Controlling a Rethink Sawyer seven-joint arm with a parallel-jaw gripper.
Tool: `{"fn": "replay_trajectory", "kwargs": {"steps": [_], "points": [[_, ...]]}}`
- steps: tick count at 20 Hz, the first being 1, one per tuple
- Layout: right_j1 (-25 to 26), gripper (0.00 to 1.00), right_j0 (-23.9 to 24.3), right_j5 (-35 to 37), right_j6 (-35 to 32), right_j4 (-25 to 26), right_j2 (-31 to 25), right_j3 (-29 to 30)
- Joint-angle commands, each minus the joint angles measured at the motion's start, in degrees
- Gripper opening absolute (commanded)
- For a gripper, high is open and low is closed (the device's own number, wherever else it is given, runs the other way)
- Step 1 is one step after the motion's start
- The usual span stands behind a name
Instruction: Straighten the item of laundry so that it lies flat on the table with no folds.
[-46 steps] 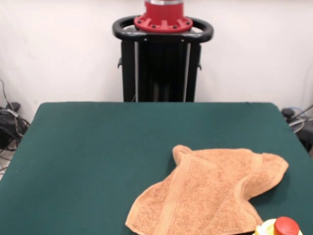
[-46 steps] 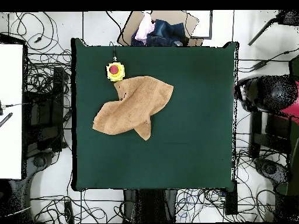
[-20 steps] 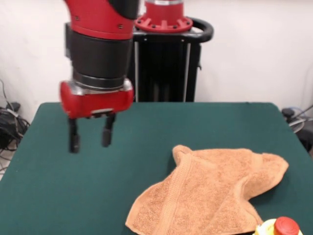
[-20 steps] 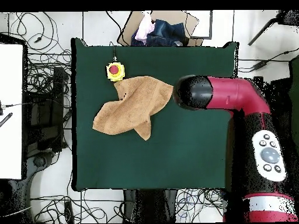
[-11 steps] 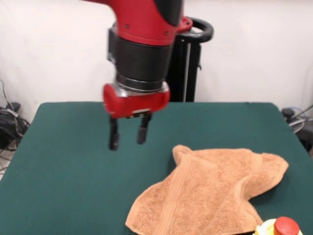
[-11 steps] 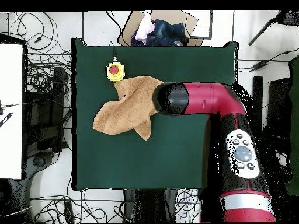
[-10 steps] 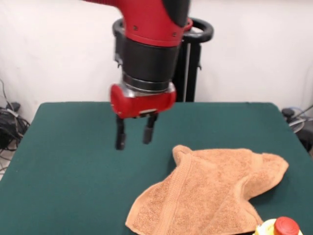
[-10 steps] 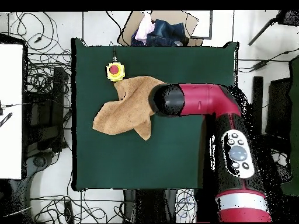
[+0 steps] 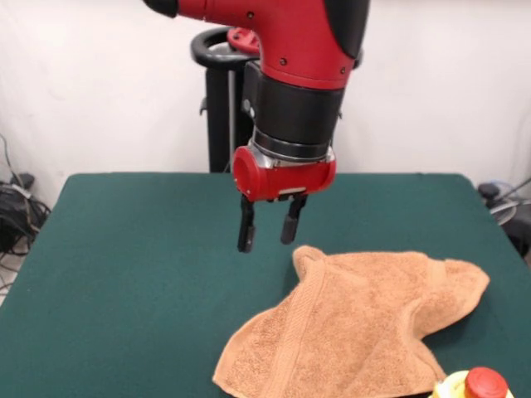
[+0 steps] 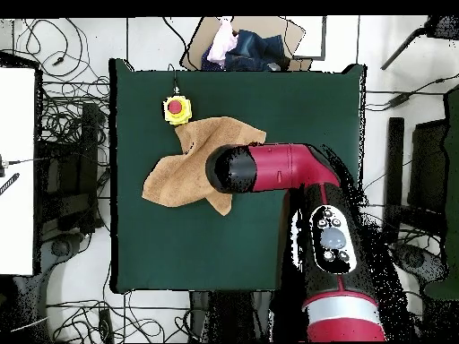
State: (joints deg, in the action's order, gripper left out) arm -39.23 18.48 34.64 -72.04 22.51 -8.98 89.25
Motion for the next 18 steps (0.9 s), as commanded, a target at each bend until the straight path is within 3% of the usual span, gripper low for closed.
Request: {"fn": "replay_trajectory", "kwargs": {"steps": [1,18], "points": [[2.01,1.0,-2.71,-7.44,-18.11,-0.39,4.71,6.76],[3.38,1.0,-8.05,-8.8,-20.01,-3.34,8.66,6.3]]}}
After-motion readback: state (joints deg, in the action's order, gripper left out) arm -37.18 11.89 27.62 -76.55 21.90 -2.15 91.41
